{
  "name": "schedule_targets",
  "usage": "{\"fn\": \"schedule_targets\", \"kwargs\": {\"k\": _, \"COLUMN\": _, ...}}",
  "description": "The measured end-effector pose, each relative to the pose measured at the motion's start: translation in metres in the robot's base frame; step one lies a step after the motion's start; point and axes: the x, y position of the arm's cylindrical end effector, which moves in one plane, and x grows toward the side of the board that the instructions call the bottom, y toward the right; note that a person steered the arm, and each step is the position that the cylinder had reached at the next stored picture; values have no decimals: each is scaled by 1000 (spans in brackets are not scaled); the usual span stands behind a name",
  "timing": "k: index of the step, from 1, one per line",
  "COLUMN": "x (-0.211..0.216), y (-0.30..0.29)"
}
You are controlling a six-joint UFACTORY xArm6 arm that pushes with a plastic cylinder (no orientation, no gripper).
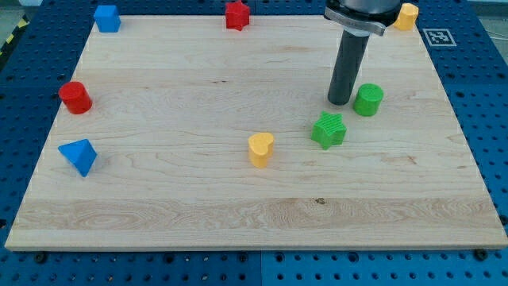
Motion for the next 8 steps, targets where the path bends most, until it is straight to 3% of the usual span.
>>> {"fn": "schedule_targets", "kwargs": {"k": 4, "x": -8, "y": 32}}
{"fn": "schedule_targets", "kwargs": {"k": 8, "x": 13, "y": 38}}
